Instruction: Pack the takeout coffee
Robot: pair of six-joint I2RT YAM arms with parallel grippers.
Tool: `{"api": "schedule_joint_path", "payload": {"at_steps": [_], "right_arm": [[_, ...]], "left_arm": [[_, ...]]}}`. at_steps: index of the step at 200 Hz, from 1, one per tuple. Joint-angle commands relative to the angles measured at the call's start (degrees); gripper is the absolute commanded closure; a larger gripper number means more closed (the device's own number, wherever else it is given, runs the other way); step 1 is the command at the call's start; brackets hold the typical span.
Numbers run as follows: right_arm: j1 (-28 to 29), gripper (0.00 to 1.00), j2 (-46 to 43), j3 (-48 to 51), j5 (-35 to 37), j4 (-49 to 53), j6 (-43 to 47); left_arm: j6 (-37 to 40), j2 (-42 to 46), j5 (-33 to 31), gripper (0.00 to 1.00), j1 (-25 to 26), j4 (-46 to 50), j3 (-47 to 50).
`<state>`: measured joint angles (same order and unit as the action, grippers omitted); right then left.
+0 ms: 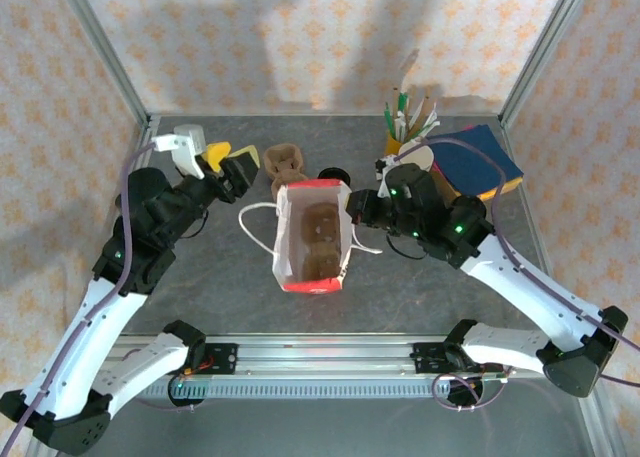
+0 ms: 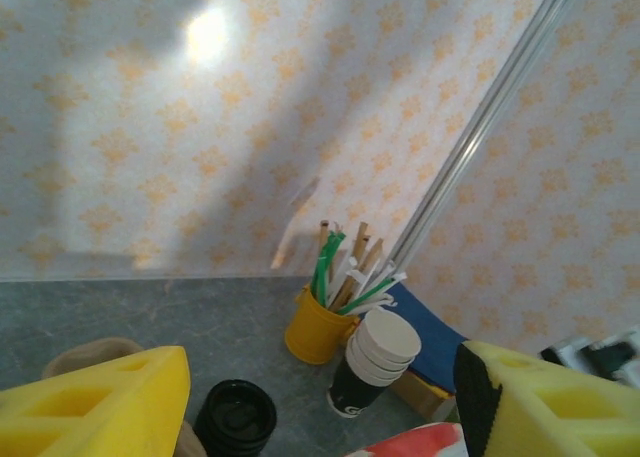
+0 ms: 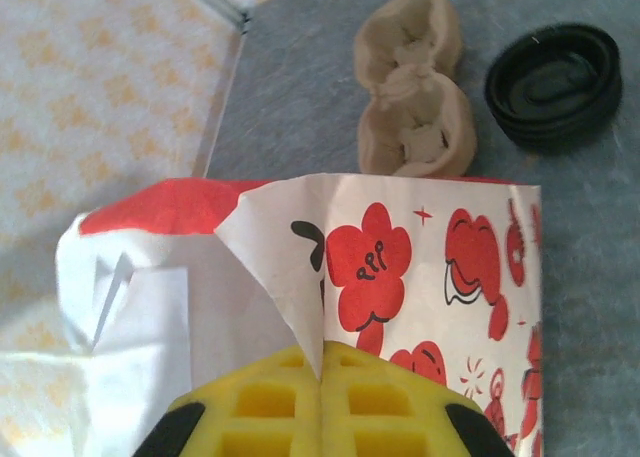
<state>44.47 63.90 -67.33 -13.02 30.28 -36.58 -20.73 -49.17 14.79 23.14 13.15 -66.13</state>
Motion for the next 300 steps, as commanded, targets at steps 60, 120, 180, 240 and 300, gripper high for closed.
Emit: {"api": "schedule_joint_path", "payload": {"at_steps": [60,120,180,240,300], "right_arm": [[-0.79,1.0,1.64,-2.66,6.91,2.25,-18.18],[-1.05,1.0,0.39,-0.01,7.68,-0.39,-20.41],[-1.14,1.0,-1.23,1.91,9.02,-0.79,-20.72],[-1.69,1.0,-2.37,3.49,8.91,-1.23,-20.99],[-1.84,1.0,-2.19,4.33,7.75,-2.56,-21.25]], "left_arm": [[-9.06,-18.31,5.75,0.44,13.79,25.59,-24.66],[-11.45,-31.3,-0.41,0.66,22.03,36.42,-25.78],[-9.41,-39.23,-1.38,0.78,22.87,41.44,-24.79],[-6.11,-44.42,0.76,0.88,24.27,42.04,-22.46],[-3.76,-48.53,3.6,0.89,24.77,40.3,-20.37]]}}
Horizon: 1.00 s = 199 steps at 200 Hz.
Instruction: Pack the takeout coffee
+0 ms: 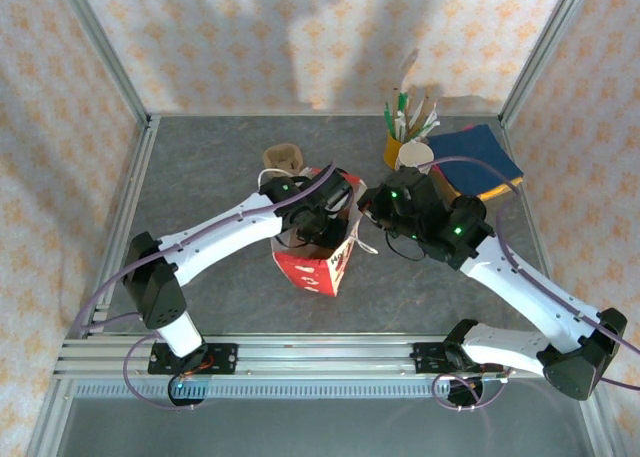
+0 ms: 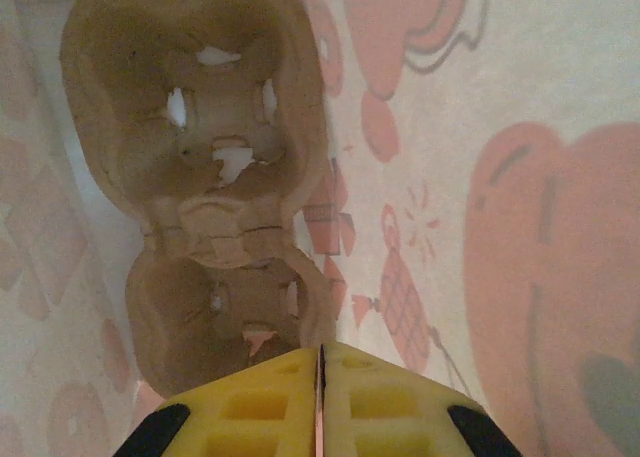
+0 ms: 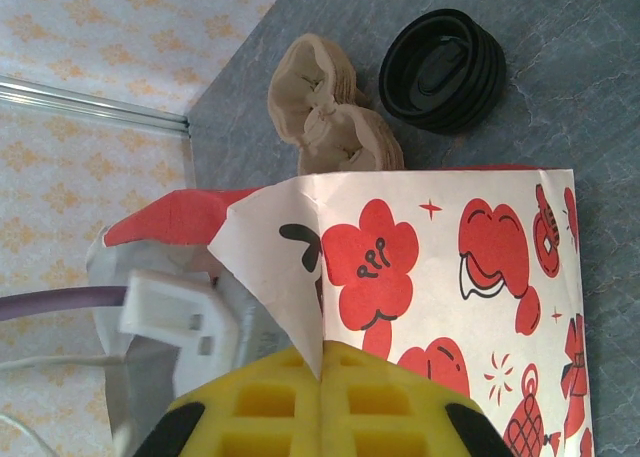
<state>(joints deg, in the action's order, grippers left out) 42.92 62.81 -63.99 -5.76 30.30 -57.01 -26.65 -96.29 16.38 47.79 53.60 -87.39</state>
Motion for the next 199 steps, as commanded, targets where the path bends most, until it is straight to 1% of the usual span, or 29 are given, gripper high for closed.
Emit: {"api": "schedule_joint_path", "payload": {"at_steps": [1,24,55,98,173,199], "right_arm": [[-0.29,1.0,-1.1,0.98,0.45,-2.64,-0.82],[-0.33,1.0,-1.1,1.23,-0.28,-3.06,-0.99],[-0.41,1.0,-1.05,1.06,-0.68,-3.15,-1.08],[-0.42,1.0,-1.32,0.63,-0.83,-2.72,-0.99],[-0.53,1.0,-2.73,0.7,-0.45,-3.01,-1.35],[-0.55,1.0,-3.97,1.05,-0.56,-4.27,-1.61]], "left_arm": [[2.15,-1.47,2.09,0.89,0.11,-0.25,0.95],[3.08,-3.22,2.72,0.9,0.02,-0.98,0.82],[2.72,-4.71,4.85,0.92,-0.8,-4.71,2.49],[2.45,-7.68,2.78,0.93,-1.11,-4.64,2.21],[1.57,-9.97,4.34,0.94,-2.03,-7.87,5.0],[1.72,-10.71,6.39,0.94,-2.66,-9.59,6.31]]}}
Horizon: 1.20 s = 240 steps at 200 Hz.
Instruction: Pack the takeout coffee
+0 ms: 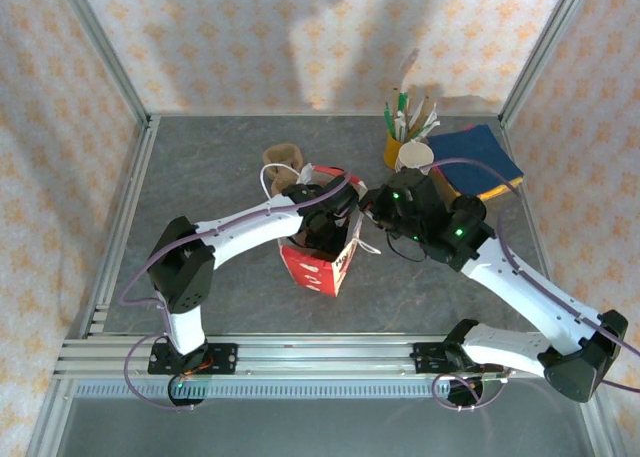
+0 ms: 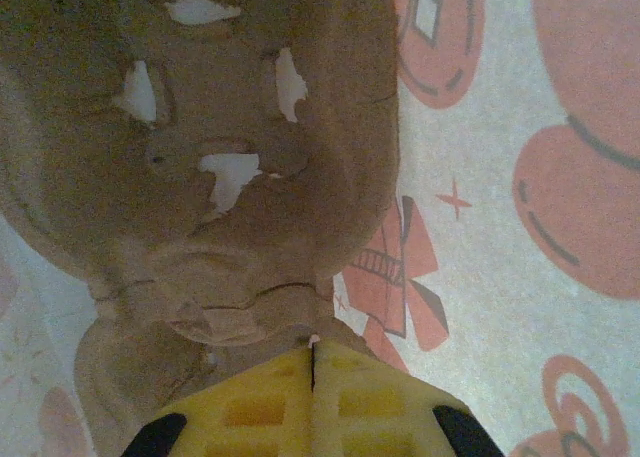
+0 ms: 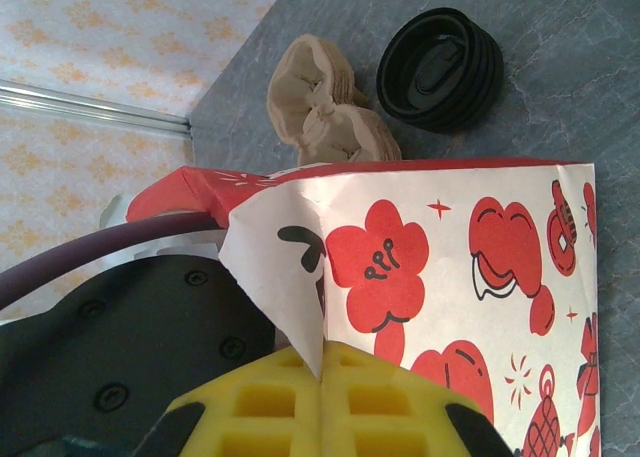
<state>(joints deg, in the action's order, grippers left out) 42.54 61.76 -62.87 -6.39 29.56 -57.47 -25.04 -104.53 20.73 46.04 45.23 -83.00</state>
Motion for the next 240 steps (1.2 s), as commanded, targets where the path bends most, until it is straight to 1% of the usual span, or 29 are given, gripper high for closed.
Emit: {"api": "schedule_joint_path", "payload": {"at_steps": [1,17,54,93,98,123,155,168,184,218,222,240], "right_arm": [[-0.18,1.0,-2.94,-0.06,0.07,-3.58,-1.15],[-0.18,1.0,-3.67,0.03,0.01,-4.23,-1.19],[-0.18,1.0,-4.11,0.03,-0.51,-5.52,-0.89],[-0.18,1.0,-3.58,0.82,-1.57,-6.21,-0.8],[-0.18,1.0,-3.56,0.93,-1.8,-6.35,-0.8],[-0.18,1.0,-3.0,1.17,-2.28,-6.71,-0.19],[-0.18,1.0,-2.38,0.94,-1.8,-4.41,0.32],[-0.18,1.0,-2.09,0.61,-0.94,-2.83,0.82],[-0.18,1.0,-1.76,0.34,-0.83,-1.61,1.46],[-0.18,1.0,-1.27,0.54,-1.9,-2.15,2.1],[-0.18,1.0,-1.33,0.71,-2.16,-2.57,2.02],[-0.18,1.0,-1.3,0.64,-2.62,-3.65,1.96]], "left_arm": [[0.09,-2.54,2.13,0.94,-0.93,-1.25,1.94],[0.47,-3.52,3.55,0.94,-0.79,-1.42,2.05],[1.37,-4.44,4.03,0.94,-0.48,-0.91,1.88],[1.62,-4.45,7.31,0.94,0.14,-3.01,2.62],[1.71,-6.18,7.7,0.94,0.33,-3.21,2.67],[2.33,-7.25,9.25,0.94,1.14,-3.71,2.51],[2.42,-5.16,9.09,0.95,0.99,-3.72,2.14],[2.53,-2.9,10.95,0.95,0.74,-5.09,2.68],[2.45,-2.67,12.96,0.95,0.56,-6.37,3.26],[2.77,-4.45,13.06,0.95,0.85,-7.51,3.72],[2.87,-6.24,12.94,0.95,0.99,-7.44,3.66],[3.74,-8.03,11.84,0.95,1.74,-5.89,2.6]]}}
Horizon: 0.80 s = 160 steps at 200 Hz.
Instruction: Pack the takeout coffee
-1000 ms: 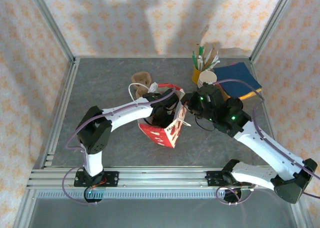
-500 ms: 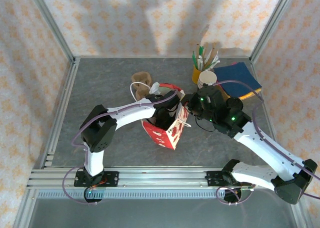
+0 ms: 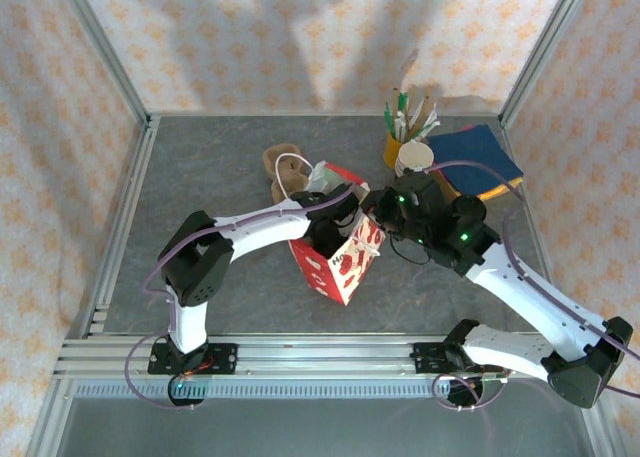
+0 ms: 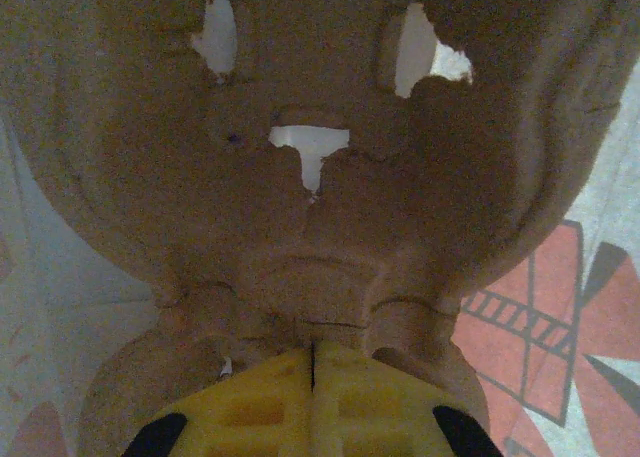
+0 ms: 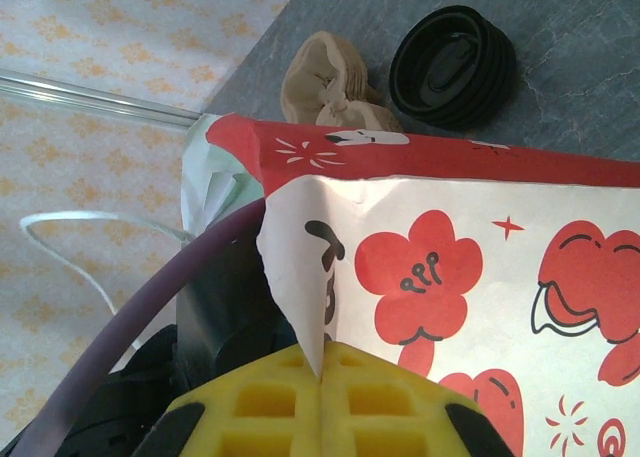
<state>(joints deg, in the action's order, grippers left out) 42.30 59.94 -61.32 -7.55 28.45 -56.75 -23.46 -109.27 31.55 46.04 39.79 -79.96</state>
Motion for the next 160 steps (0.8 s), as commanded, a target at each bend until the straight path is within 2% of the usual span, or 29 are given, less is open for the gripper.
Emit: {"api": "schedule_joint_path", "payload": {"at_steps": [1,91,127,160], "right_arm": [[0.06,1.0,0.48,-0.96,-1.44,-2.57,1.27],[0.06,1.0,-1.31,-3.19,0.57,-3.59,2.35],[0.06,1.0,-1.6,-1.91,2.18,-1.31,2.61],[0.04,1.0,-2.15,-0.36,3.78,0.88,2.78]], "left_arm": [[2.18,-3.35,1.0,0.95,1.76,-0.43,-0.45],[2.55,-5.16,-2.52,0.95,2.48,1.6,-1.0],[0.86,-0.89,-2.87,0.95,2.49,1.61,-2.88],[-1.76,4.55,-6.04,0.95,2.41,2.3,-4.14]]}}
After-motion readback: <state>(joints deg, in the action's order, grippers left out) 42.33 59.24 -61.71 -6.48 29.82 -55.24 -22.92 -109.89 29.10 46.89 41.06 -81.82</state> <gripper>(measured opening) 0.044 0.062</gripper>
